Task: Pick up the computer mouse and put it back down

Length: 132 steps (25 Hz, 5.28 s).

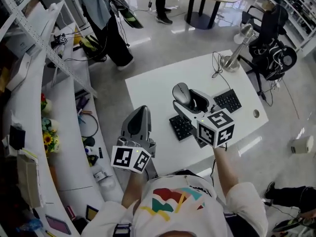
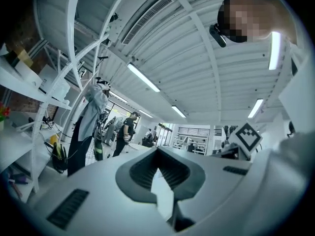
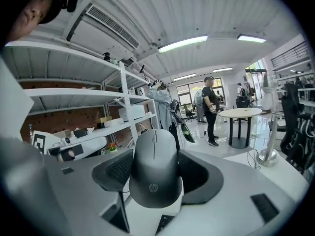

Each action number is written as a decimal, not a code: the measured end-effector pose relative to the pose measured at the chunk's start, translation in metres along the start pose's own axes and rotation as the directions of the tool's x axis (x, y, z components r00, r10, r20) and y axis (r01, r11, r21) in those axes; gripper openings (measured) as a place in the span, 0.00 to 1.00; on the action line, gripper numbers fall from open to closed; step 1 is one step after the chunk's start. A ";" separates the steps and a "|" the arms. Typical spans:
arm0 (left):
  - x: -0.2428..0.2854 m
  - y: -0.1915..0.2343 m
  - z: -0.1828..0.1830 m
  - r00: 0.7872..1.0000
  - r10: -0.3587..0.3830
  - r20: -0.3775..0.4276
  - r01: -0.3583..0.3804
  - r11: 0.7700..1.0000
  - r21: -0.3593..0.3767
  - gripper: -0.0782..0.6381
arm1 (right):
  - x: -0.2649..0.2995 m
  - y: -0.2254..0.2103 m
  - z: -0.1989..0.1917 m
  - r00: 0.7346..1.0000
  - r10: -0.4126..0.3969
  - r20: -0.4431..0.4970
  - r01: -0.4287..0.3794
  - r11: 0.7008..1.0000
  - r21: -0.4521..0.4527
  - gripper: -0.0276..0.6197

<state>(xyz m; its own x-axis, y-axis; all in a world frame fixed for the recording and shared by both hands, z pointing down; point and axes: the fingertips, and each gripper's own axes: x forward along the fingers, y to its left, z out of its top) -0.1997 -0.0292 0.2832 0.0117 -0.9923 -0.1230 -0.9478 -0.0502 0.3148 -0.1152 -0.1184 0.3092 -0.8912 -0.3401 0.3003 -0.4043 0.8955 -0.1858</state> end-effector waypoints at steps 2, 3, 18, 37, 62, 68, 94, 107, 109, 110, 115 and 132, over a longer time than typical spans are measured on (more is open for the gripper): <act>0.005 -0.021 -0.003 0.999 -0.039 -0.011 0.039 0.999 0.006 0.17 | -0.032 -0.001 -0.012 0.999 -0.032 0.017 0.032 0.999 0.039 0.51; 0.006 -0.031 -0.006 0.998 -0.058 -0.020 0.058 0.998 0.008 0.17 | -0.047 -0.001 -0.018 0.999 -0.047 0.026 0.045 0.997 0.061 0.51; 0.013 -0.111 -0.030 0.978 -0.196 -0.075 0.199 0.979 0.032 0.17 | -0.154 -0.013 -0.025 0.970 -0.175 0.167 0.147 0.975 0.168 0.51; 0.017 -0.114 -0.031 0.980 -0.181 -0.087 0.191 0.974 0.124 0.17 | -0.144 -0.009 -0.021 0.976 -0.134 0.173 0.106 0.981 0.163 0.51; 0.011 -0.078 -0.065 0.978 -0.136 -0.159 0.142 0.989 0.032 0.17 | -0.137 -0.093 -0.306 0.828 -0.297 -0.475 0.452 0.856 0.252 0.51; 0.017 -0.090 -0.081 0.968 -0.162 -0.190 0.169 0.985 0.024 0.17 | -0.139 -0.098 -0.332 0.797 -0.312 -0.517 0.471 0.857 0.208 0.51; 0.029 -0.104 -0.091 0.954 -0.196 -0.227 0.203 0.979 0.009 0.17 | -0.119 -0.105 -0.328 0.777 -0.360 -0.516 0.481 0.869 0.117 0.51; 0.032 -0.103 -0.077 0.963 -0.189 -0.192 0.196 0.980 0.017 0.17 | -0.154 -0.135 -0.159 0.815 -0.557 -0.163 0.567 0.823 0.024 0.06; 0.035 -0.107 -0.075 0.962 -0.200 -0.185 0.207 0.978 0.022 0.17 | -0.156 -0.132 -0.124 0.829 -0.552 -0.089 0.555 0.832 0.018 0.06; 0.036 -0.109 -0.073 0.962 -0.206 -0.181 0.214 0.977 0.025 0.17 | -0.157 -0.129 -0.108 0.836 -0.546 -0.054 0.548 0.837 0.018 0.06; 0.040 -0.120 -0.064 0.959 -0.236 -0.157 0.244 0.969 0.034 0.17 | -0.162 -0.108 -0.042 0.851 -0.514 0.104 0.516 0.857 0.013 0.06; 0.037 -0.121 -0.057 0.964 -0.228 -0.138 0.234 0.972 0.027 0.17 | -0.173 -0.062 0.010 0.862 -0.447 0.239 0.468 0.883 -0.035 0.06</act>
<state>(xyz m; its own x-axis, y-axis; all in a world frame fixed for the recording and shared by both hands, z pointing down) -0.0666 -0.0658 0.2940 0.2711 -0.9606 -0.0607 -0.9271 -0.2776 0.2520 0.0618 -0.1178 0.2599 -0.6365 -0.7621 0.1184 -0.7667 0.6419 0.0096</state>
